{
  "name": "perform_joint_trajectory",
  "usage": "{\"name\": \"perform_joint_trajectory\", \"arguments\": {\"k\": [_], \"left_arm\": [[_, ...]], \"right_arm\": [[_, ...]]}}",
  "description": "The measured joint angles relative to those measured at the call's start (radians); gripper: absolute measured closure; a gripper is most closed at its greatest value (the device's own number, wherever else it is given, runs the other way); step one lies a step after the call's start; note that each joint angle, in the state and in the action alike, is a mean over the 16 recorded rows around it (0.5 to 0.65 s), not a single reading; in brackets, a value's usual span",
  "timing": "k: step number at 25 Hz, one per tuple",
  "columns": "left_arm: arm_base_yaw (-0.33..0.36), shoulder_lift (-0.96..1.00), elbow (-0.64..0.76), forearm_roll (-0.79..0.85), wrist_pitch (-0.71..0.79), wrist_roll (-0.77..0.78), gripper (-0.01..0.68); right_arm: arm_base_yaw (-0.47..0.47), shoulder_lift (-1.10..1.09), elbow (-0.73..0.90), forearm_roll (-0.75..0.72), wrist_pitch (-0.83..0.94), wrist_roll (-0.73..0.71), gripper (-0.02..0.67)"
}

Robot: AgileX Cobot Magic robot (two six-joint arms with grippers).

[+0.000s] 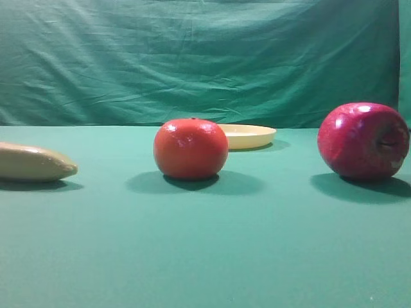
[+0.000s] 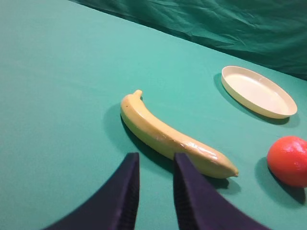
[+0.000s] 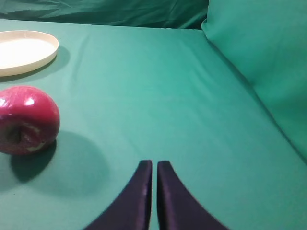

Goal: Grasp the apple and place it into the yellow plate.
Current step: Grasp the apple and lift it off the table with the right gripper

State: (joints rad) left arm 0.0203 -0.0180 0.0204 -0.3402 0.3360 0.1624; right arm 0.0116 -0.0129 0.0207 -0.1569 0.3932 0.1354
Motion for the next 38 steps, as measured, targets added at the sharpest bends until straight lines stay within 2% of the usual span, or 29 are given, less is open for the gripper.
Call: {"name": "perform_joint_trajectory", "arguments": {"k": [38], "left_arm": [[0.000,0.000,0.000,0.000,0.000,0.000,0.516]], "right_arm": [[0.000,0.000,0.000,-0.008,0.000,0.000,0.649]]}}
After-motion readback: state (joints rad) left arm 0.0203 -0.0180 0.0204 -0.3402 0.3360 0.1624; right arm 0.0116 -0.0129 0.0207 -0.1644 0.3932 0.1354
